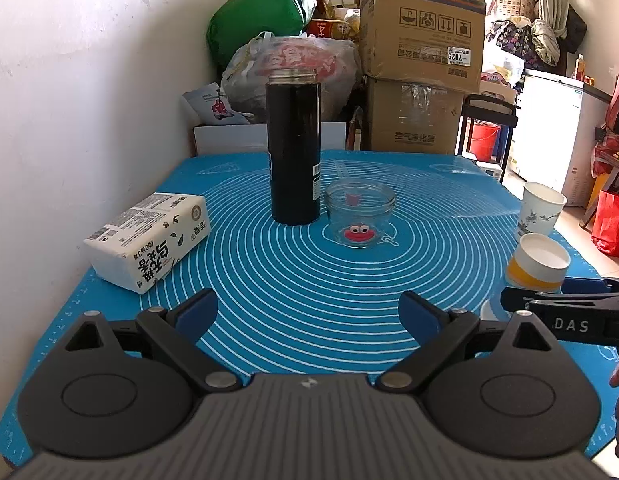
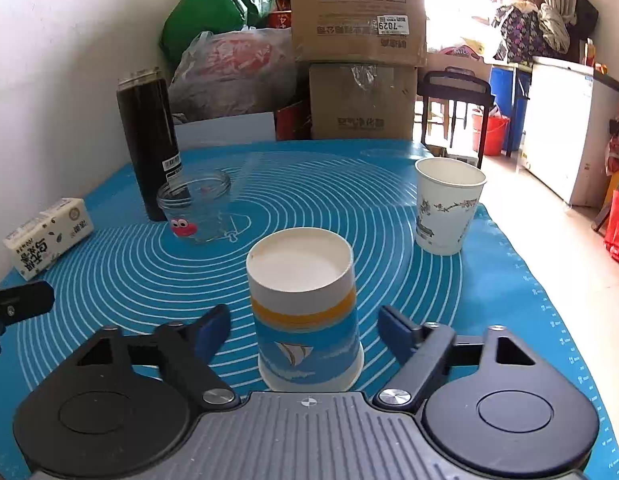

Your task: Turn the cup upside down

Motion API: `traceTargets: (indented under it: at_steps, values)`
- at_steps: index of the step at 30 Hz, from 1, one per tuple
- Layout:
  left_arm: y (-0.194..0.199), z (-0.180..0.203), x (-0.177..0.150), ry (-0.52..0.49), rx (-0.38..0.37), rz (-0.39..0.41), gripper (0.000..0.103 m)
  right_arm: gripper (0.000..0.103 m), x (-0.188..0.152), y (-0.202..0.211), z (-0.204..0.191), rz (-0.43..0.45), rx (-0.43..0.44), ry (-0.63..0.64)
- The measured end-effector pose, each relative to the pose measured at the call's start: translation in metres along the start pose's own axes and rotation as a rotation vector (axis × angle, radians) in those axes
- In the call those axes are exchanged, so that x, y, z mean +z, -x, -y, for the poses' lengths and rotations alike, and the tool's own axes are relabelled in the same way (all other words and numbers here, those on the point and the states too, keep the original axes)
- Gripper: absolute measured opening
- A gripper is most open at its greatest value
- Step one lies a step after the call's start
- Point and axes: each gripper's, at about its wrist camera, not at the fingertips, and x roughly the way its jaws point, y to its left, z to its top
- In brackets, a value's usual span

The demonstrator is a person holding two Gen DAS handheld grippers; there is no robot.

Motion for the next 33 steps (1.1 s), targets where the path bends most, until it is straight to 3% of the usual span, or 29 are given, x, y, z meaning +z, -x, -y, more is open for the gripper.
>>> traceTargets:
  at_steps: [12, 21, 33]
  values:
    - [0.029, 0.009, -0.003, 0.020, -0.019, -0.031, 0.096, 0.100, 0.000, 0.072, 0.002, 0.022, 0.026, 0.033]
    - [0.055, 0.019, -0.007, -0.010, -0.036, -0.026, 0.096, 0.100, -0.005, 0.123, -0.001, 0.026, 0.023, 0.069]
    - [0.079, 0.028, -0.017, -0.055, -0.058, -0.035, 0.096, 0.101, -0.012, 0.160, -0.002, 0.045, 0.030, 0.079]
